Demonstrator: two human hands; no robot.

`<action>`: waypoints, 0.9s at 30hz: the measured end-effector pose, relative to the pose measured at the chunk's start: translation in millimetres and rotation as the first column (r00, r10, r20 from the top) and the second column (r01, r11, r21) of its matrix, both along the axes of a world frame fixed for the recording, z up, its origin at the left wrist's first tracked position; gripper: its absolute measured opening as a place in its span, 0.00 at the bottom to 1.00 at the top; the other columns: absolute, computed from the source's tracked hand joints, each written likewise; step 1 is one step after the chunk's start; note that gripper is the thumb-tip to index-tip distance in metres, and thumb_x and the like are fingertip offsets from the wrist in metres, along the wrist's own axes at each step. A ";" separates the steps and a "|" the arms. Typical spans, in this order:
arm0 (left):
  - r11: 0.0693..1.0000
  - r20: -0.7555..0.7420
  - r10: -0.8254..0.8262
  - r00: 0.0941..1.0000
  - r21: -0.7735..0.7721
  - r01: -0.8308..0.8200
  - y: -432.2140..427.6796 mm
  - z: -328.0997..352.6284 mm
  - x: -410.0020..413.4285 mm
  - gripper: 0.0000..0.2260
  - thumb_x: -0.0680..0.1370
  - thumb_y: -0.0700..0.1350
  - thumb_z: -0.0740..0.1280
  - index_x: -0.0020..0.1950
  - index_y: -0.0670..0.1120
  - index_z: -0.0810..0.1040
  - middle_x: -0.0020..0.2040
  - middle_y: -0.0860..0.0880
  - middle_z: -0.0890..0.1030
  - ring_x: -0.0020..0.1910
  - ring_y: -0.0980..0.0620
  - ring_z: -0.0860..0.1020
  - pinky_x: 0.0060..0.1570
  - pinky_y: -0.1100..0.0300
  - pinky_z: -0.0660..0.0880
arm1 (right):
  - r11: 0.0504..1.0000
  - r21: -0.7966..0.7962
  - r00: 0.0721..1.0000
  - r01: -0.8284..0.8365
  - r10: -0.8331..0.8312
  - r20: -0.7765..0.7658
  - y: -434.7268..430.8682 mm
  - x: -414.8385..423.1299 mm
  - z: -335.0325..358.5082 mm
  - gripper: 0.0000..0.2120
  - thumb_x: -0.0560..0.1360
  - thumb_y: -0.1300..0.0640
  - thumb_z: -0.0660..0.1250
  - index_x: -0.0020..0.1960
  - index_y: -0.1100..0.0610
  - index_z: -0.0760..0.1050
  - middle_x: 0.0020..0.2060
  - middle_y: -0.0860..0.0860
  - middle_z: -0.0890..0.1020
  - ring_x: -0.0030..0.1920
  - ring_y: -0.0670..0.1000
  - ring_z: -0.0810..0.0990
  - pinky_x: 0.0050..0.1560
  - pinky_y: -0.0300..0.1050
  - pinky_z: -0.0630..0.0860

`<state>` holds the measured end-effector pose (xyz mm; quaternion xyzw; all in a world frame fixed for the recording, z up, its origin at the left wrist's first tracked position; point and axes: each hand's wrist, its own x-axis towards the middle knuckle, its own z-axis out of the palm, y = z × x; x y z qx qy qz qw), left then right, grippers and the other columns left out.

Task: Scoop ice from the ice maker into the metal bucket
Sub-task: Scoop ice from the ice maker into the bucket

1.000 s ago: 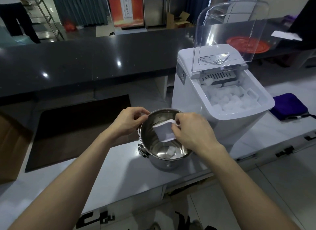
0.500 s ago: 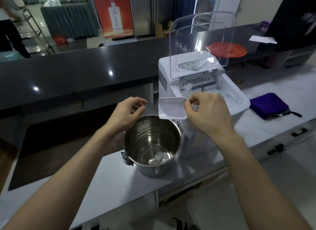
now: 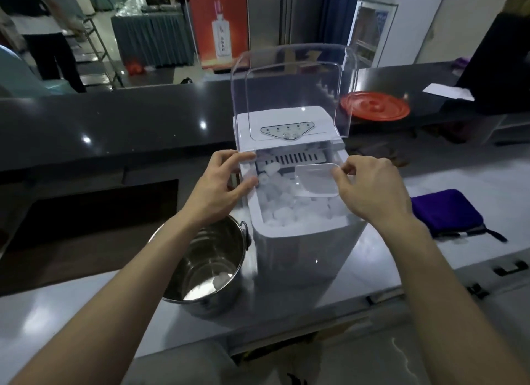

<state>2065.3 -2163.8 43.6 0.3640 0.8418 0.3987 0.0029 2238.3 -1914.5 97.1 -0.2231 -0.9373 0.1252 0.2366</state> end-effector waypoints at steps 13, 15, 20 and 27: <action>0.982 0.016 0.183 0.983 0.038 -0.183 14.5 -16.3 17.0 0.16 0.85 0.56 0.66 0.73 0.60 0.75 0.79 0.56 0.67 0.76 0.51 0.70 0.69 0.41 0.78 | 0.970 0.123 0.977 -0.211 0.210 0.027 40.8 4.8 13.9 0.14 0.82 0.48 0.71 0.53 0.59 0.87 0.45 0.55 0.84 0.48 0.56 0.79 0.51 0.55 0.79; 0.982 0.020 0.181 0.983 0.041 -0.182 14.8 -16.0 16.3 0.16 0.85 0.56 0.67 0.72 0.60 0.76 0.78 0.56 0.68 0.75 0.50 0.71 0.68 0.41 0.78 | 0.966 0.152 0.978 -0.207 0.203 0.042 40.3 6.6 18.1 0.15 0.82 0.46 0.71 0.54 0.58 0.87 0.45 0.54 0.82 0.49 0.55 0.78 0.50 0.53 0.78; 0.984 0.015 0.176 0.984 0.031 -0.176 13.8 -13.7 12.5 0.14 0.83 0.56 0.68 0.69 0.63 0.76 0.75 0.57 0.70 0.71 0.51 0.75 0.68 0.42 0.79 | 0.959 0.214 0.977 -0.187 0.160 0.138 34.2 2.8 26.8 0.17 0.82 0.42 0.69 0.53 0.55 0.87 0.47 0.53 0.79 0.50 0.55 0.78 0.50 0.50 0.74; 0.979 -0.004 0.201 0.980 0.020 -0.201 21.6 -11.0 12.8 0.14 0.81 0.52 0.69 0.65 0.64 0.76 0.69 0.62 0.69 0.66 0.54 0.77 0.67 0.46 0.79 | 0.958 0.198 0.954 -0.209 0.155 0.256 10.2 -9.5 29.0 0.18 0.81 0.42 0.71 0.56 0.57 0.83 0.54 0.59 0.79 0.50 0.58 0.77 0.53 0.51 0.75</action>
